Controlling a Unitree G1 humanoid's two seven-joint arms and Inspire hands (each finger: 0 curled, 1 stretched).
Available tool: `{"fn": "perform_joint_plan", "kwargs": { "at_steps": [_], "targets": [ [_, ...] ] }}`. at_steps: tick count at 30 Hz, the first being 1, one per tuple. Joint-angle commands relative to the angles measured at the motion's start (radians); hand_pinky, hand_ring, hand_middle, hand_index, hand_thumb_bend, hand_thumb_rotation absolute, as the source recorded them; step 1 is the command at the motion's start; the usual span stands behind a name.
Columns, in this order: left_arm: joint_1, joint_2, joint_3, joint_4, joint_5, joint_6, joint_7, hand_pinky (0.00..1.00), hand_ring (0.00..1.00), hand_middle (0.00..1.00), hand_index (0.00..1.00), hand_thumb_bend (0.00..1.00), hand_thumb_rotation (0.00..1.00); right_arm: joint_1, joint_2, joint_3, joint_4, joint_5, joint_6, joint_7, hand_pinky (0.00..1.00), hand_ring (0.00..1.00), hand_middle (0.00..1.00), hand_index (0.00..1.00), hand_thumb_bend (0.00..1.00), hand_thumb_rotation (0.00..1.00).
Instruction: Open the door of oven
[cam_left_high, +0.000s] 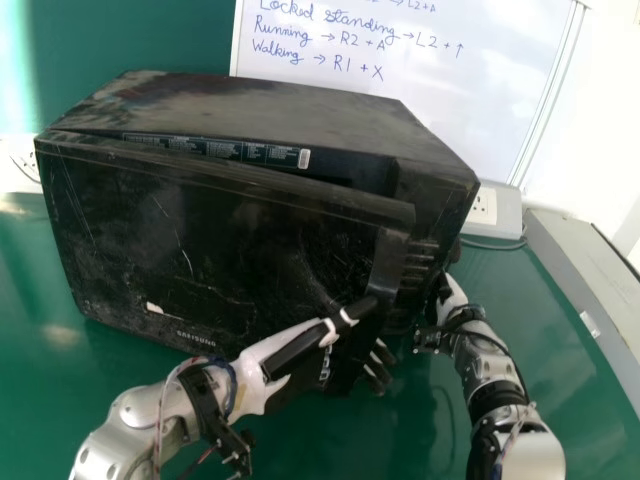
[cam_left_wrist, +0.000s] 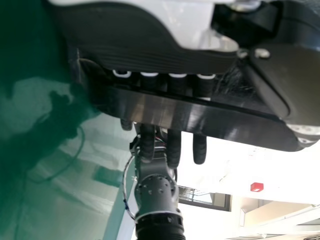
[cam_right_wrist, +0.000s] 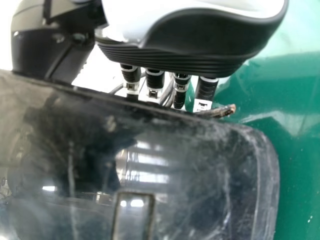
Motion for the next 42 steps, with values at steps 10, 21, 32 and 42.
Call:
{"fn": "perform_joint_plan", "kwargs": {
  "at_steps": [10, 21, 32, 42],
  "targets": [
    [0.033, 0.041, 0.012, -0.128, -0.074, 0.043, 0.023, 0.07, 0.43, 0.48, 0.49, 0.50, 0.00, 0.028, 0.030, 0.008, 0.033, -0.008, 0.045, 0.017, 0.48, 0.53, 0.71, 0.83, 0.74, 0.72],
    [0.058, 0.085, 0.069, -0.185, -0.199, 0.059, -0.002, 0.06, 0.42, 0.48, 0.50, 0.50, 0.00, 0.029, 0.031, 0.008, 0.033, -0.008, 0.042, 0.016, 0.49, 0.53, 0.71, 0.86, 0.70, 0.71],
    [0.057, 0.204, 0.177, -0.173, -0.411, 0.102, -0.134, 0.04, 0.41, 0.47, 0.51, 0.50, 0.00, 0.028, 0.031, 0.007, 0.033, -0.006, 0.041, 0.012, 0.49, 0.54, 0.71, 0.84, 0.70, 0.70],
    [0.081, 0.256, 0.232, -0.191, -0.558, 0.244, -0.116, 0.07, 0.42, 0.47, 0.51, 0.50, 0.00, 0.024, 0.030, 0.013, 0.032, -0.011, 0.046, 0.015, 0.50, 0.54, 0.71, 0.81, 0.73, 0.71]
  ]
}}
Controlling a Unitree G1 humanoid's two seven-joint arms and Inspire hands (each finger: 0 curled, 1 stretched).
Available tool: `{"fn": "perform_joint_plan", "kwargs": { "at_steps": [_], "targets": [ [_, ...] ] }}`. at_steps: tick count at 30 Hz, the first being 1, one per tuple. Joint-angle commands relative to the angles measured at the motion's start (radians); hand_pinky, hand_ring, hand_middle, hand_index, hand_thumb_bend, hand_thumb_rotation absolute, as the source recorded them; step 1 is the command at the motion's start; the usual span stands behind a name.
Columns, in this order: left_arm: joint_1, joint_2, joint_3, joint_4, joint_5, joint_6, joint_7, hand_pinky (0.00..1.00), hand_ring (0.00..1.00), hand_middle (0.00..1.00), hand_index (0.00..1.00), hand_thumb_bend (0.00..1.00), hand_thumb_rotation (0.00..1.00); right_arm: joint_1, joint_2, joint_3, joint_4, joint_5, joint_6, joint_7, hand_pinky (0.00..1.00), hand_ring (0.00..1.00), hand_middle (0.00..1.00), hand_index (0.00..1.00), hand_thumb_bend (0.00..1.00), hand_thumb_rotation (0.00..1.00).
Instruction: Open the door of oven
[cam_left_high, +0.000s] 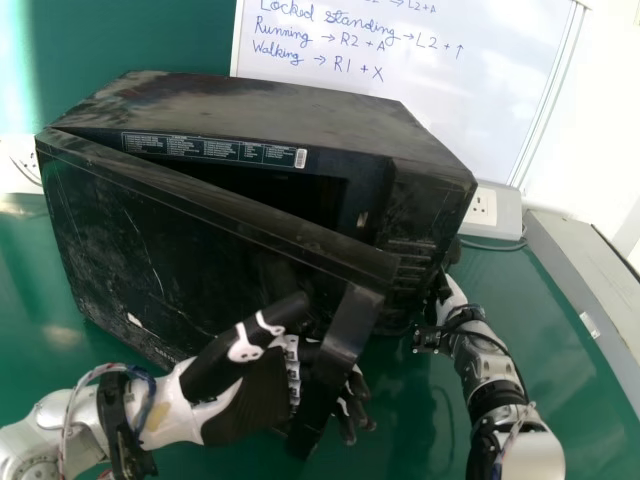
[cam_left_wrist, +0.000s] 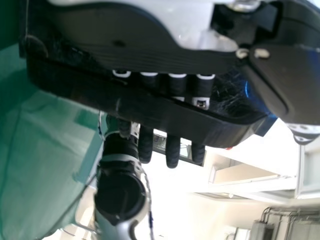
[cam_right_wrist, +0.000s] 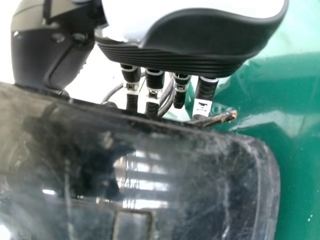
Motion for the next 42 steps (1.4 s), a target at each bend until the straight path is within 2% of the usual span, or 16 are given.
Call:
{"fn": "perform_joint_plan", "kwargs": {
  "at_steps": [1, 3, 8, 11, 14, 19, 21, 23, 24, 25, 27, 29, 35, 38, 40, 42],
  "targets": [
    [-0.003, 0.010, 0.088, -0.015, -0.099, 0.008, 0.007, 0.07, 0.42, 0.47, 0.51, 0.50, 0.00, 0.026, 0.027, 0.010, 0.031, -0.010, 0.046, 0.016, 0.50, 0.55, 0.71, 0.83, 0.73, 0.71],
    [0.001, 0.022, 0.098, -0.022, -0.120, 0.015, 0.006, 0.08, 0.41, 0.47, 0.51, 0.50, 0.00, 0.027, 0.027, 0.009, 0.032, -0.009, 0.043, 0.019, 0.49, 0.54, 0.71, 0.87, 0.74, 0.71],
    [0.024, 0.045, 0.099, -0.080, -0.080, -0.042, 0.018, 0.05, 0.41, 0.47, 0.51, 0.50, 0.00, 0.024, 0.027, 0.011, 0.032, -0.011, 0.048, 0.008, 0.49, 0.53, 0.70, 0.83, 0.74, 0.71],
    [0.034, 0.048, 0.093, -0.076, -0.063, -0.088, -0.024, 0.04, 0.41, 0.47, 0.51, 0.50, 0.00, 0.024, 0.027, 0.013, 0.031, -0.012, 0.047, 0.008, 0.49, 0.55, 0.71, 0.85, 0.70, 0.71],
    [0.030, 0.021, 0.096, -0.022, -0.108, -0.105, -0.092, 0.05, 0.41, 0.47, 0.51, 0.50, 0.00, 0.026, 0.026, 0.012, 0.032, -0.011, 0.042, 0.015, 0.48, 0.53, 0.71, 0.84, 0.71, 0.71],
    [-0.004, 0.016, 0.134, 0.075, -0.284, 0.059, -0.107, 0.10, 0.41, 0.46, 0.51, 0.50, 0.00, 0.024, 0.025, 0.017, 0.032, -0.016, 0.043, 0.014, 0.48, 0.53, 0.70, 0.84, 0.72, 0.72],
    [-0.007, 0.007, 0.145, 0.099, -0.319, 0.085, -0.106, 0.10, 0.40, 0.46, 0.51, 0.50, 0.00, 0.024, 0.025, 0.014, 0.032, -0.014, 0.043, 0.013, 0.49, 0.53, 0.70, 0.82, 0.71, 0.71],
    [-0.011, 0.001, 0.152, 0.126, -0.340, 0.109, -0.113, 0.19, 0.40, 0.46, 0.51, 0.50, 0.00, 0.025, 0.023, 0.012, 0.033, -0.013, 0.042, 0.012, 0.50, 0.54, 0.71, 0.83, 0.69, 0.71],
    [-0.016, 0.010, 0.153, 0.135, -0.337, 0.119, -0.119, 0.18, 0.40, 0.46, 0.51, 0.50, 0.00, 0.025, 0.022, 0.013, 0.033, -0.014, 0.045, 0.012, 0.49, 0.52, 0.70, 0.82, 0.70, 0.71],
    [-0.017, 0.023, 0.146, 0.126, -0.299, 0.085, -0.145, 0.13, 0.23, 0.44, 0.50, 0.51, 0.00, 0.024, 0.022, 0.013, 0.033, -0.014, 0.045, 0.013, 0.48, 0.53, 0.70, 0.82, 0.72, 0.70],
    [-0.022, 0.062, 0.135, 0.095, -0.230, 0.033, -0.177, 0.08, 0.13, 0.43, 0.50, 0.52, 0.00, 0.025, 0.020, 0.013, 0.033, -0.014, 0.044, 0.018, 0.49, 0.54, 0.70, 0.83, 0.73, 0.70],
    [-0.017, 0.092, 0.133, 0.064, -0.189, 0.006, -0.177, 0.05, 0.09, 0.44, 0.50, 0.51, 0.00, 0.026, 0.020, 0.011, 0.033, -0.011, 0.044, 0.017, 0.48, 0.53, 0.70, 0.81, 0.72, 0.70],
    [0.014, 0.090, 0.134, 0.076, -0.151, -0.069, -0.234, 0.03, 0.07, 0.44, 0.49, 0.52, 0.00, 0.026, 0.016, 0.015, 0.033, -0.015, 0.043, 0.024, 0.48, 0.53, 0.70, 0.78, 0.71, 0.71],
    [0.011, 0.116, 0.141, 0.085, -0.158, -0.041, -0.250, 0.02, 0.06, 0.45, 0.49, 0.52, 0.00, 0.025, 0.016, 0.010, 0.034, -0.011, 0.046, 0.018, 0.49, 0.53, 0.70, 0.77, 0.70, 0.70],
    [-0.002, 0.154, 0.156, 0.096, -0.205, 0.041, -0.241, 0.02, 0.07, 0.45, 0.49, 0.52, 0.00, 0.024, 0.016, 0.005, 0.035, -0.006, 0.050, 0.017, 0.46, 0.52, 0.69, 0.81, 0.72, 0.69],
    [-0.008, 0.161, 0.168, 0.121, -0.259, 0.090, -0.247, 0.02, 0.07, 0.45, 0.49, 0.52, 0.00, 0.022, 0.015, 0.006, 0.035, -0.009, 0.050, 0.019, 0.47, 0.52, 0.70, 0.82, 0.73, 0.69]
  ]
}}
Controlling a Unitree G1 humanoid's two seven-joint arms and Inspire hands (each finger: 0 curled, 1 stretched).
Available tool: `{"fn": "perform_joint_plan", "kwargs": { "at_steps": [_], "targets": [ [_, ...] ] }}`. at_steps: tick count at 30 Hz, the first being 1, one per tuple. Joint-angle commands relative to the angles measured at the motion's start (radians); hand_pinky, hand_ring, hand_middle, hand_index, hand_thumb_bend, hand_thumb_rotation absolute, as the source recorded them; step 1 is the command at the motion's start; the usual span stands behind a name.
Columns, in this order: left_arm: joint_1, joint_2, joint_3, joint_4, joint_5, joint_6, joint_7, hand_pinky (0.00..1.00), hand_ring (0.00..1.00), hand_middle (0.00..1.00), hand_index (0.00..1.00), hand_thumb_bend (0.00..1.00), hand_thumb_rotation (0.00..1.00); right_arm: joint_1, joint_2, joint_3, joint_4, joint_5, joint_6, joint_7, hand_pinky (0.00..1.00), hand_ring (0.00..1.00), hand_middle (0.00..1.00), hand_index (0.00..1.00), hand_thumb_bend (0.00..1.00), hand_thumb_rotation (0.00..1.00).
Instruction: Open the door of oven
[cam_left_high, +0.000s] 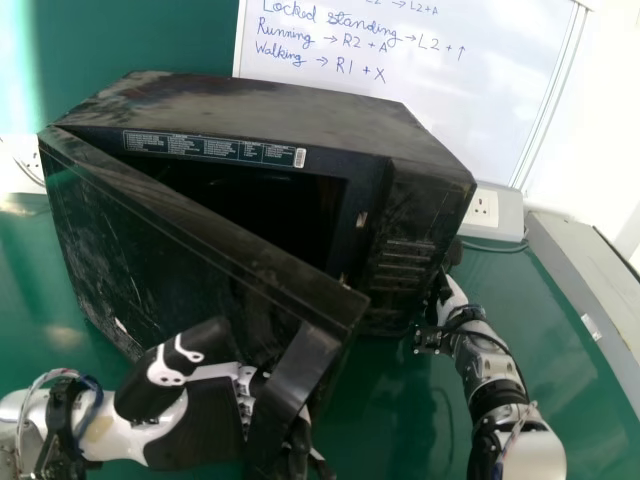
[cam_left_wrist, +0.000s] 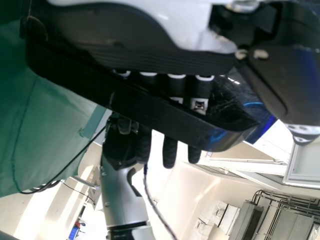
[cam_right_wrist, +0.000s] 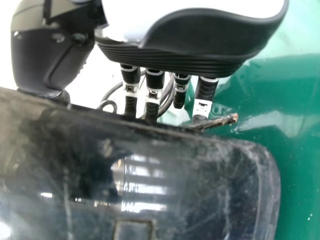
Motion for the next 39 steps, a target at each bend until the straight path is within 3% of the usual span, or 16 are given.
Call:
{"fn": "perform_joint_plan", "kwargs": {
  "at_steps": [1, 5, 9, 12, 14, 16, 18, 19, 23, 25, 26, 29, 32, 36, 38, 39],
  "targets": [
    [-0.034, -0.001, 0.076, 0.066, -0.112, 0.024, -0.011, 0.03, 0.07, 0.45, 0.49, 0.52, 0.00, 0.025, 0.020, 0.006, 0.030, -0.008, 0.037, 0.017, 0.46, 0.52, 0.70, 0.80, 0.74, 0.69],
    [-0.039, 0.014, 0.069, 0.157, -0.154, 0.064, -0.090, 0.05, 0.10, 0.45, 0.48, 0.52, 0.00, 0.022, 0.019, 0.013, 0.028, -0.015, 0.035, 0.015, 0.47, 0.53, 0.69, 0.80, 0.72, 0.70],
    [-0.036, 0.055, 0.058, 0.125, -0.040, -0.088, -0.173, 0.05, 0.09, 0.45, 0.49, 0.52, 0.00, 0.022, 0.015, 0.022, 0.028, -0.021, 0.027, 0.031, 0.48, 0.53, 0.69, 0.80, 0.70, 0.72],
    [-0.053, 0.102, 0.046, 0.136, -0.001, -0.114, -0.247, 0.04, 0.08, 0.45, 0.49, 0.52, 0.00, 0.021, 0.016, 0.016, 0.028, -0.015, 0.031, 0.027, 0.48, 0.54, 0.69, 0.76, 0.71, 0.71],
    [-0.065, 0.137, 0.038, 0.138, 0.066, -0.200, -0.319, 0.05, 0.09, 0.45, 0.49, 0.52, 0.00, 0.019, 0.018, 0.014, 0.027, -0.012, 0.036, 0.018, 0.47, 0.53, 0.69, 0.75, 0.71, 0.70],
    [-0.088, 0.215, 0.027, 0.120, 0.105, -0.175, -0.343, 0.04, 0.08, 0.45, 0.49, 0.52, 0.00, 0.019, 0.018, 0.015, 0.026, -0.013, 0.034, 0.021, 0.48, 0.54, 0.69, 0.75, 0.71, 0.69],
    [-0.107, 0.271, 0.029, 0.123, 0.081, -0.099, -0.351, 0.04, 0.08, 0.46, 0.49, 0.52, 0.00, 0.018, 0.016, 0.023, 0.026, -0.021, 0.032, 0.024, 0.48, 0.55, 0.69, 0.76, 0.71, 0.73],
    [-0.109, 0.280, 0.032, 0.129, 0.075, -0.101, -0.361, 0.02, 0.07, 0.46, 0.49, 0.52, 0.00, 0.018, 0.016, 0.024, 0.026, -0.021, 0.032, 0.024, 0.48, 0.55, 0.70, 0.77, 0.71, 0.73],
    [-0.065, 0.259, 0.067, 0.101, 0.069, -0.170, -0.344, 0.02, 0.07, 0.46, 0.48, 0.52, 0.00, 0.018, 0.014, 0.019, 0.027, -0.017, 0.033, 0.028, 0.47, 0.54, 0.69, 0.76, 0.69, 0.72],
    [0.006, 0.173, 0.127, 0.065, 0.120, -0.357, -0.301, 0.03, 0.07, 0.46, 0.48, 0.52, 0.00, 0.019, 0.013, 0.019, 0.027, -0.016, 0.033, 0.028, 0.48, 0.55, 0.70, 0.76, 0.69, 0.70],
    [0.030, 0.171, 0.142, 0.043, 0.156, -0.419, -0.289, 0.04, 0.08, 0.46, 0.48, 0.52, 0.00, 0.020, 0.012, 0.021, 0.027, -0.019, 0.030, 0.029, 0.49, 0.55, 0.70, 0.76, 0.70, 0.70],
    [0.021, 0.240, 0.135, 0.027, 0.197, -0.433, -0.303, 0.01, 0.05, 0.46, 0.48, 0.52, 0.00, 0.025, 0.010, 0.028, 0.027, -0.024, 0.021, 0.032, 0.50, 0.56, 0.70, 0.76, 0.69, 0.73],
    [0.043, 0.214, 0.157, 0.047, 0.188, -0.492, -0.295, 0.00, 0.04, 0.46, 0.48, 0.52, 0.00, 0.024, 0.011, 0.026, 0.030, -0.021, 0.031, 0.020, 0.49, 0.54, 0.70, 0.77, 0.71, 0.74],
    [0.008, 0.264, 0.139, 0.126, 0.166, -0.457, -0.354, 0.00, 0.04, 0.46, 0.48, 0.52, 0.00, 0.025, 0.008, 0.027, 0.030, -0.020, 0.031, 0.022, 0.49, 0.56, 0.70, 0.79, 0.70, 0.74],
    [0.022, 0.237, 0.170, 0.133, 0.152, -0.486, -0.326, 0.01, 0.05, 0.45, 0.48, 0.52, 0.00, 0.025, 0.008, 0.025, 0.030, -0.017, 0.032, 0.024, 0.50, 0.56, 0.69, 0.79, 0.71, 0.73],
    [0.019, 0.249, 0.175, 0.137, 0.153, -0.485, -0.329, 0.01, 0.05, 0.45, 0.48, 0.52, 0.00, 0.024, 0.007, 0.025, 0.030, -0.017, 0.034, 0.026, 0.50, 0.56, 0.69, 0.79, 0.72, 0.73]
  ]
}}
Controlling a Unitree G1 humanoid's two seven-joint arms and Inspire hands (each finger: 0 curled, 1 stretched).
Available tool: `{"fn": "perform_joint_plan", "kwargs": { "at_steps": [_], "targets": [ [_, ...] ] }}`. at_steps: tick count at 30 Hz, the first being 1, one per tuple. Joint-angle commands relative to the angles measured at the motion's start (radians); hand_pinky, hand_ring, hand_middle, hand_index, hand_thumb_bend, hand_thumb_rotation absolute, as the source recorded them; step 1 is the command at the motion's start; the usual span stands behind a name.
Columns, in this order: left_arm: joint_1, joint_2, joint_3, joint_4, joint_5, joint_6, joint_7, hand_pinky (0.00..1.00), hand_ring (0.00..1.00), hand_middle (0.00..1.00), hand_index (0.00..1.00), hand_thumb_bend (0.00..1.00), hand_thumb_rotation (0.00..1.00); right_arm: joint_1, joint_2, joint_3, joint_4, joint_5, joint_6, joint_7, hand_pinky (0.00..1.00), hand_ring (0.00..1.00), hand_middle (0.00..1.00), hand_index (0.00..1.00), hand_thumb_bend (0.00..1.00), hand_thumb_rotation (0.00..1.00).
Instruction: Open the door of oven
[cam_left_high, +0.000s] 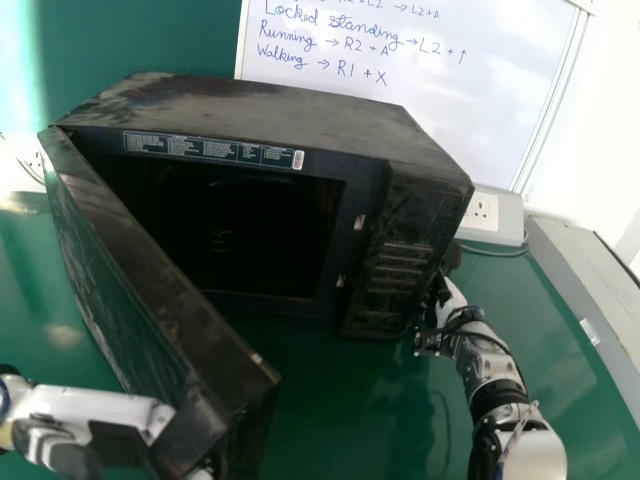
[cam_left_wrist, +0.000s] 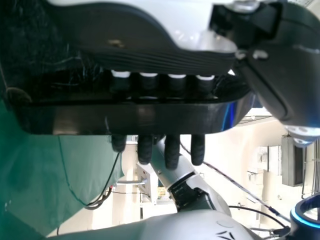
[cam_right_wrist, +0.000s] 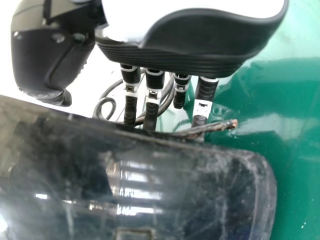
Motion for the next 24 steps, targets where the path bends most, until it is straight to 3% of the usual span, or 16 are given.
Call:
{"fn": "perform_joint_plan", "kwargs": {
  "at_steps": [1, 4, 7, 10, 12, 13, 16, 18, 20, 22, 24],
  "targets": [
    [-0.026, 0.022, 0.112, 0.095, 0.005, -0.050, 0.071, 0.01, 0.05, 0.46, 0.48, 0.52, 0.00, 0.027, 0.012, 0.006, 0.022, -0.012, 0.032, 0.014, 0.51, 0.56, 0.69, 0.80, 0.72, 0.73],
    [-0.039, 0.101, 0.115, 0.143, -0.018, 0.029, 0.036, 0.01, 0.06, 0.45, 0.48, 0.52, 0.00, 0.029, 0.012, 0.003, 0.022, -0.009, 0.029, 0.013, 0.50, 0.57, 0.70, 0.80, 0.70, 0.72],
    [-0.050, 0.181, 0.132, 0.174, -0.012, 0.036, 0.007, 0.02, 0.06, 0.45, 0.48, 0.52, 0.00, 0.031, 0.010, 0.009, 0.022, -0.015, 0.027, 0.021, 0.51, 0.57, 0.70, 0.81, 0.70, 0.74],
    [-0.008, 0.266, 0.200, 0.077, -0.009, 0.093, 0.089, 0.01, 0.05, 0.45, 0.48, 0.52, 0.00, 0.032, 0.008, 0.006, 0.023, -0.011, 0.029, 0.023, 0.52, 0.57, 0.71, 0.83, 0.70, 0.74],
    [0.023, 0.280, 0.248, 0.011, 0.010, 0.071, 0.119, 0.00, 0.03, 0.46, 0.48, 0.52, 0.00, 0.031, 0.007, 0.004, 0.023, -0.008, 0.031, 0.023, 0.50, 0.56, 0.71, 0.81, 0.73, 0.73],
    [0.038, 0.268, 0.269, -0.007, 0.015, 0.042, 0.120, 0.00, 0.03, 0.46, 0.48, 0.52, 0.00, 0.031, 0.006, 0.003, 0.023, -0.008, 0.032, 0.023, 0.50, 0.56, 0.71, 0.82, 0.75, 0.72],
    [0.113, 0.100, 0.361, -0.063, 0.050, -0.187, 0.155, 0.02, 0.06, 0.46, 0.47, 0.52, 0.00, 0.029, 0.003, 0.004, 0.023, -0.009, 0.036, 0.027, 0.51, 0.57, 0.71, 0.82, 0.72, 0.72],
    [0.164, 0.020, 0.420, -0.110, 0.083, -0.289, 0.198, 0.04, 0.10, 0.44, 0.48, 0.52, 0.00, 0.028, 0.002, 0.005, 0.023, -0.010, 0.036, 0.032, 0.51, 0.59, 0.72, 0.83, 0.70, 0.74],
    [0.227, -0.070, 0.478, -0.153, 0.045, -0.304, 0.266, 0.07, 0.15, 0.44, 0.48, 0.52, 0.00, 0.028, 0.001, 0.007, 0.023, -0.012, 0.037, 0.034, 0.51, 0.58, 0.73, 0.82, 0.67, 0.74],
    [0.305, -0.145, 0.537, -0.243, 0.050, -0.274, 0.380, 0.15, 0.24, 0.43, 0.51, 0.51, 0.00, 0.028, 0.000, 0.009, 0.022, -0.013, 0.036, 0.037, 0.52, 0.60, 0.73, 0.82, 0.67, 0.74],
    [0.333, -0.224, 0.575, -0.304, 0.118, -0.340, 0.456, 0.18, 0.28, 0.43, 0.52, 0.51, 0.00, 0.029, 0.000, 0.005, 0.022, -0.008, 0.034, 0.037, 0.53, 0.59, 0.74, 0.84, 0.69, 0.74]
  ]
}}
